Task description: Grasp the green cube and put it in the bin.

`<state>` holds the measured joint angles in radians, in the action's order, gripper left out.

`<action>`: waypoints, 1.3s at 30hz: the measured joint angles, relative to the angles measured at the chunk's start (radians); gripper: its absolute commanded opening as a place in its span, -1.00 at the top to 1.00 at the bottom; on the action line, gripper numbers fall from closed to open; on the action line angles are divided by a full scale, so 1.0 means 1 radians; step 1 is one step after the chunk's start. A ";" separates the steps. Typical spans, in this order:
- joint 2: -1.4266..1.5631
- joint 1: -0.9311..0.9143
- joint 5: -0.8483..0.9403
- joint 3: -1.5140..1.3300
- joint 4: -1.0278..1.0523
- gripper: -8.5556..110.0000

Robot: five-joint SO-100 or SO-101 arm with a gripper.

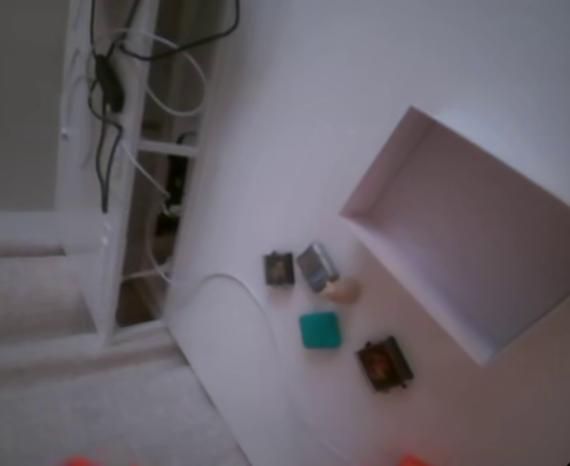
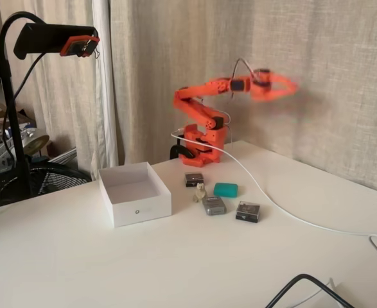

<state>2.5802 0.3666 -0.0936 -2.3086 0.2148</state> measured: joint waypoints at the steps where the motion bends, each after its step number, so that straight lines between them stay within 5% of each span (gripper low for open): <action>1: -0.087 -0.009 -0.011 0.097 0.002 0.99; 9: -0.431 -0.084 -0.028 0.492 0.123 0.66; 14: -0.649 -0.179 -0.044 0.715 0.255 0.16; 21: -0.927 -0.295 -0.118 0.999 0.506 -0.25; 30: -0.945 -0.485 -0.410 1.012 1.216 -0.08; 39: -0.894 -0.551 -0.434 0.690 1.453 0.08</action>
<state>1.6858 -0.1841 -0.5277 -1.6183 1.6674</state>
